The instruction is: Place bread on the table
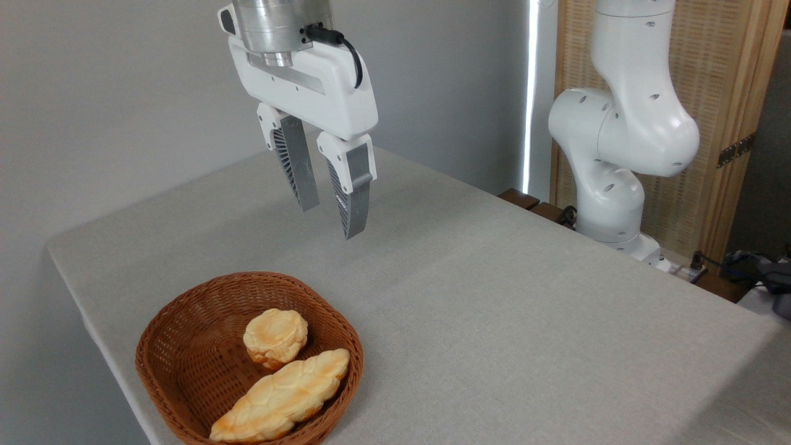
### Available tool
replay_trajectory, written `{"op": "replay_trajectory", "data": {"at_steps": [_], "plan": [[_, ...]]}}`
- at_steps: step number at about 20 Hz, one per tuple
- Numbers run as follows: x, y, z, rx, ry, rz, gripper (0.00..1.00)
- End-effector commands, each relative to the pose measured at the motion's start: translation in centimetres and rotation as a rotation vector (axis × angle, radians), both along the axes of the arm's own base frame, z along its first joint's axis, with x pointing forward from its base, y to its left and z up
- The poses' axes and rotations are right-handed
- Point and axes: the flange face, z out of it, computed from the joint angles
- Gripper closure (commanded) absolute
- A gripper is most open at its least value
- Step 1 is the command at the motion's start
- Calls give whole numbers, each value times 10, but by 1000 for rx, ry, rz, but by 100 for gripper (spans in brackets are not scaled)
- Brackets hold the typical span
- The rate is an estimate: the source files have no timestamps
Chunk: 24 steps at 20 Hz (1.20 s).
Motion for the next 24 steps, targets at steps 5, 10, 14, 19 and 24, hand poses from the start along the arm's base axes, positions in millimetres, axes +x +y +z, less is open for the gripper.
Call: {"op": "replay_trajectory", "data": {"at_steps": [5,10,14,19,24], "plan": [[2,0,4,1,2,14,0],[2,-5,1,2,5,6,0],[3,-8,0,0,8,1,0],[5,-9,0,1,-2,2,0],[19,-10,-12,-4,-74,8,0]]}}
